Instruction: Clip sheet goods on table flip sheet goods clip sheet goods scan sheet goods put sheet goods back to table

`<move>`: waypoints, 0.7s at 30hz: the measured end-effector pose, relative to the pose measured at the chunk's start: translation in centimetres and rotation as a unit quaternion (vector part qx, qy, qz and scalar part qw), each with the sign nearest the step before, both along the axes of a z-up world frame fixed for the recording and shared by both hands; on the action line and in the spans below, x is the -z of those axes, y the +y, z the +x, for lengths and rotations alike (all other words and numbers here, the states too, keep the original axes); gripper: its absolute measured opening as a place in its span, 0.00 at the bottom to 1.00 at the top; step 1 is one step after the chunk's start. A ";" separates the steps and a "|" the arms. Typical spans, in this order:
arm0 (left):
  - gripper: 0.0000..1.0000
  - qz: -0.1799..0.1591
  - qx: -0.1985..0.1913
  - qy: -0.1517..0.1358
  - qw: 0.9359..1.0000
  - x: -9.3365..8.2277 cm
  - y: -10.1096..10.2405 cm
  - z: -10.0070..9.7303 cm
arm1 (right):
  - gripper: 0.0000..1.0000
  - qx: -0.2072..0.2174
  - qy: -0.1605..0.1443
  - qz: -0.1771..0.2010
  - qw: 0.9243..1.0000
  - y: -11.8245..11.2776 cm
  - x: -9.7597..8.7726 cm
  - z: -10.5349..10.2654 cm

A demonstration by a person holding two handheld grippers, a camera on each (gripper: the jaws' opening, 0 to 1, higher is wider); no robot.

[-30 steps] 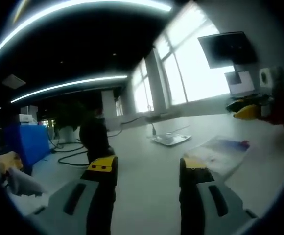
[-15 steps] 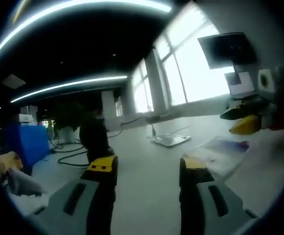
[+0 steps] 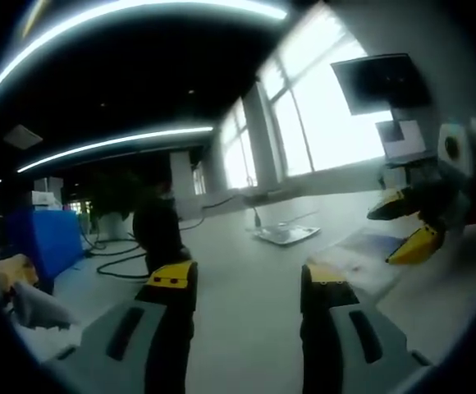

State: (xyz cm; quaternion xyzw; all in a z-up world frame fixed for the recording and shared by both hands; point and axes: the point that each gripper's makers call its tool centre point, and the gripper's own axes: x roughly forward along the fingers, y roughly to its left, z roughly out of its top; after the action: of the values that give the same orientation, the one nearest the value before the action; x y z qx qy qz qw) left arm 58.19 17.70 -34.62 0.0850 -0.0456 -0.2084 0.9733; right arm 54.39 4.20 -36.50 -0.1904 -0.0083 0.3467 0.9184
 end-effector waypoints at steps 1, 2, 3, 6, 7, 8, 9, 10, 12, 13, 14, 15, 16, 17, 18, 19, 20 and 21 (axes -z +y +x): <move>0.43 0.001 0.001 0.000 1.000 0.0 0.0 0.0 | 0.40 0.000 0.000 -0.001 1.000 0.1 0.1 0.0; 0.43 0.002 0.001 0.000 1.000 0.1 0.0 0.0 | 0.40 -0.002 0.000 -0.008 1.000 0.2 0.4 -0.1; 0.43 0.003 0.002 0.000 1.000 0.1 -0.1 0.0 | 0.40 -0.005 -0.002 -0.014 1.000 0.4 0.5 -0.2; 0.43 0.003 0.002 0.001 1.000 0.1 -0.2 -0.1 | 0.40 -0.011 -0.003 -0.025 1.000 1.0 0.7 -0.5; 0.43 0.003 0.002 0.001 1.000 0.1 -0.2 -0.1 | 0.40 -0.014 -0.003 -0.028 0.999 1.2 0.9 -0.6; 0.43 0.003 0.002 0.001 1.000 0.1 -0.2 -0.1 | 0.40 -0.019 0.000 -0.035 0.999 1.5 1.1 -0.8; 0.43 0.003 0.002 0.001 1.000 0.0 -0.2 -0.2 | 0.40 -0.020 -0.001 -0.043 0.999 1.6 1.4 -0.8; 0.43 0.003 0.003 0.000 1.000 0.0 -0.3 -0.2 | 0.39 -0.021 -0.004 -0.051 0.998 1.7 1.6 -0.8; 0.43 0.003 0.003 0.000 1.000 0.1 -0.3 -0.2 | 0.39 -0.022 -0.003 -0.065 0.998 1.9 2.1 -0.8; 0.43 0.003 0.003 0.000 1.000 0.1 -0.3 -0.2 | 0.39 -0.022 -0.003 -0.074 0.997 1.9 2.3 -0.8; 0.43 0.003 0.003 0.001 1.000 0.0 -0.3 -0.3 | 0.38 -0.019 -0.002 -0.078 0.997 1.8 2.4 -0.6; 0.43 0.003 0.003 0.001 1.000 0.0 -0.3 -0.3 | 0.38 -0.019 0.008 -0.075 0.997 1.7 2.6 -0.6; 0.43 0.003 0.003 0.001 1.000 0.0 -0.3 -0.3 | 0.39 -0.021 0.017 -0.068 0.997 1.8 2.8 -0.6; 0.43 0.003 0.003 0.001 1.000 0.0 -0.3 -0.3 | 0.39 -0.019 0.020 -0.069 0.997 1.7 2.8 -0.6; 0.43 0.003 0.003 0.001 1.000 0.0 -0.4 -0.3 | 0.38 -0.017 0.020 -0.073 0.997 1.6 3.0 -0.6; 0.43 0.003 0.004 0.001 1.000 0.0 -0.4 -0.3 | 0.38 -0.016 0.021 -0.078 0.997 1.6 3.2 -0.5; 0.43 0.003 0.004 0.000 1.000 0.0 -0.4 -0.3 | 0.38 -0.016 0.020 -0.077 0.997 1.6 3.2 -0.5; 0.43 0.003 0.004 0.000 1.000 0.0 -0.4 -0.3 | 0.37 -0.015 0.022 -0.077 0.997 1.6 3.2 -0.4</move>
State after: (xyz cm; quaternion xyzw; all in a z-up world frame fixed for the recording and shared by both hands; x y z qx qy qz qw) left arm 57.85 17.25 -34.60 0.0878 -0.0449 -0.2126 0.9722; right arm 53.95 5.76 -39.65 -0.2527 0.0359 0.3641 0.8957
